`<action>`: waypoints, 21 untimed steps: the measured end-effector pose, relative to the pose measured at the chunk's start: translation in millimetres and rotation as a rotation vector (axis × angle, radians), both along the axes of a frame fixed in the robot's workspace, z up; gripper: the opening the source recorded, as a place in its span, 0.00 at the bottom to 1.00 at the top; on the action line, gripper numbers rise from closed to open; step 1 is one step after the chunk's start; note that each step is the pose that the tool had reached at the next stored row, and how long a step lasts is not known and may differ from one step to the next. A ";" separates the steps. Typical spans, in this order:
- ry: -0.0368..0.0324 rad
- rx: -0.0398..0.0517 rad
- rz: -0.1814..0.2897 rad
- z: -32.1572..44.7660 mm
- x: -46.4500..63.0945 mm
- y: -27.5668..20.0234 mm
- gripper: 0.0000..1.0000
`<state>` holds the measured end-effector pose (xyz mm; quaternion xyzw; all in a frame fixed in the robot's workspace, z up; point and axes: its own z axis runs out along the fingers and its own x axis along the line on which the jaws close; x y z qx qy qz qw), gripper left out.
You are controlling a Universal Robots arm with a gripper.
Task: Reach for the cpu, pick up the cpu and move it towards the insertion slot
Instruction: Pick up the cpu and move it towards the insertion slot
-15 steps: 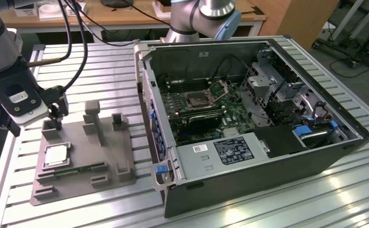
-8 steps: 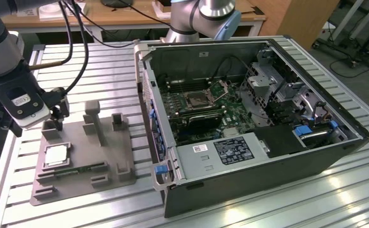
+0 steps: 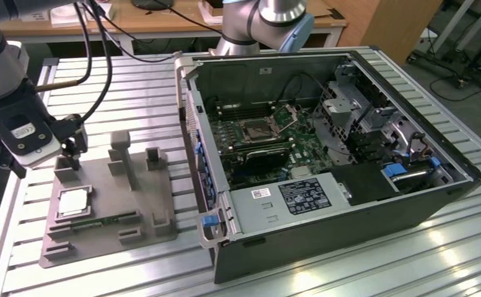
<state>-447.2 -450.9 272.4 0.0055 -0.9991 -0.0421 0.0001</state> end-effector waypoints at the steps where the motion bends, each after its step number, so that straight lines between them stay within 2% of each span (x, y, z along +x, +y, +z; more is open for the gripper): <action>1: 0.0001 -0.0001 -0.001 -0.3 -0.3 0.2 0.78; 21: 0.0001 -0.0001 -0.002 -24.1 -2.6 2.2 0.78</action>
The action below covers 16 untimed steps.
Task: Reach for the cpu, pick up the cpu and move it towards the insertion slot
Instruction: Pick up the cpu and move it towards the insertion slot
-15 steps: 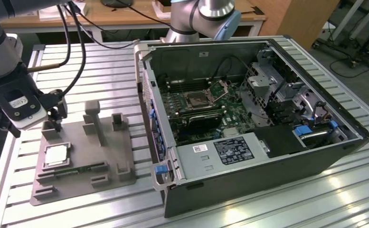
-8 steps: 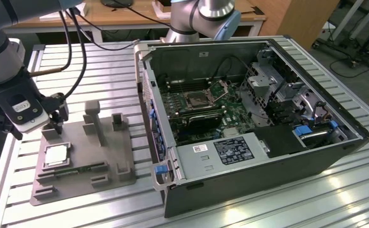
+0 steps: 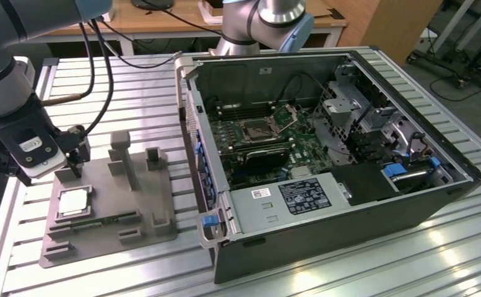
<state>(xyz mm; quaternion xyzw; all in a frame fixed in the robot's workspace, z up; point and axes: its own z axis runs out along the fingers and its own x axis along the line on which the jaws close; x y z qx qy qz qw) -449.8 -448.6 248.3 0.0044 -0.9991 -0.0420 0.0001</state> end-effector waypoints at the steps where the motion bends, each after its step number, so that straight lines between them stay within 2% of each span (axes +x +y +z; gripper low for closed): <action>1: 0.0001 -0.0001 0.000 -0.1 0.0 0.0 0.78; 12: -0.0001 0.0001 0.000 -0.6 -0.1 0.0 0.78; 16: -0.0001 0.0000 -0.016 -3.8 -1.9 0.3 0.78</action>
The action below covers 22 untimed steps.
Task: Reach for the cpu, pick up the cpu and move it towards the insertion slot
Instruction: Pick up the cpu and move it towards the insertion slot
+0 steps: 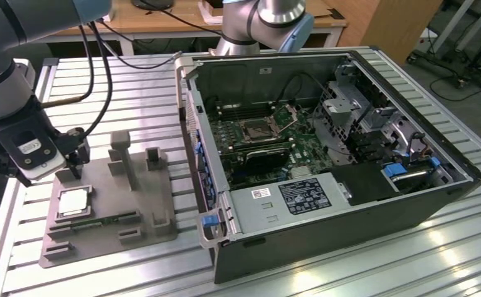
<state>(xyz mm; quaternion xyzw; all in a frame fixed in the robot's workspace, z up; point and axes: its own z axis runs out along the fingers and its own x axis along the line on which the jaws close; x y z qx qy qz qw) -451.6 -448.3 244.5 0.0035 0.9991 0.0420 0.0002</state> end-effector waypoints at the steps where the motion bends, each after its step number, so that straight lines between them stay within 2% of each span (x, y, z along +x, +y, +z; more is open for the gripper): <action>1: 0.0000 -0.0003 -0.007 -1.8 -0.1 -0.1 0.78; 13: -0.0021 -0.0051 -0.012 -22.9 11.4 -1.0 0.78; 19: -0.0003 -0.0052 0.034 -32.1 11.5 -3.8 0.78; 22: -0.0004 -0.0049 0.039 -37.8 10.8 -5.5 0.78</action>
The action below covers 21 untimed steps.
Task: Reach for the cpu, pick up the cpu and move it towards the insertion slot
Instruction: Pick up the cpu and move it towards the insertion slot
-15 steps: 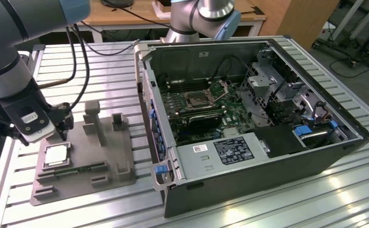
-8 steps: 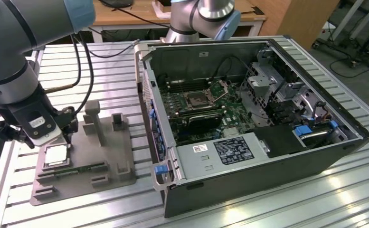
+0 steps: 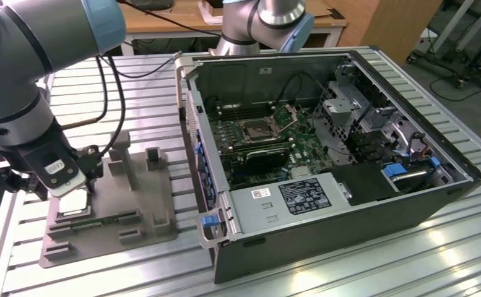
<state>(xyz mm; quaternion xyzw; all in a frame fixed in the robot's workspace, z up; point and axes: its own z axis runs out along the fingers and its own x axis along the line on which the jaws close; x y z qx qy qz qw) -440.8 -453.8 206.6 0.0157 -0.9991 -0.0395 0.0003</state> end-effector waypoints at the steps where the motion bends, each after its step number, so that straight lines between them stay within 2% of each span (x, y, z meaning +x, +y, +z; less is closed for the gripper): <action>1: 0.0001 -0.0001 0.000 -1.7 -0.3 -0.4 0.78; 12: 0.0001 -0.0001 0.000 -21.3 -1.2 -2.1 0.78; 14: 0.0002 -0.0001 0.000 -22.9 -1.3 -2.0 0.77; 15: 0.0002 -0.0002 0.000 -23.2 -1.4 -2.0 0.70; 16: 0.0003 -0.0002 0.000 -23.4 -1.4 -2.0 0.70; 17: 0.0003 -0.0002 0.000 -23.5 -1.4 -2.0 0.64; 21: 0.0001 0.0003 0.000 -25.1 -1.4 -2.0 0.64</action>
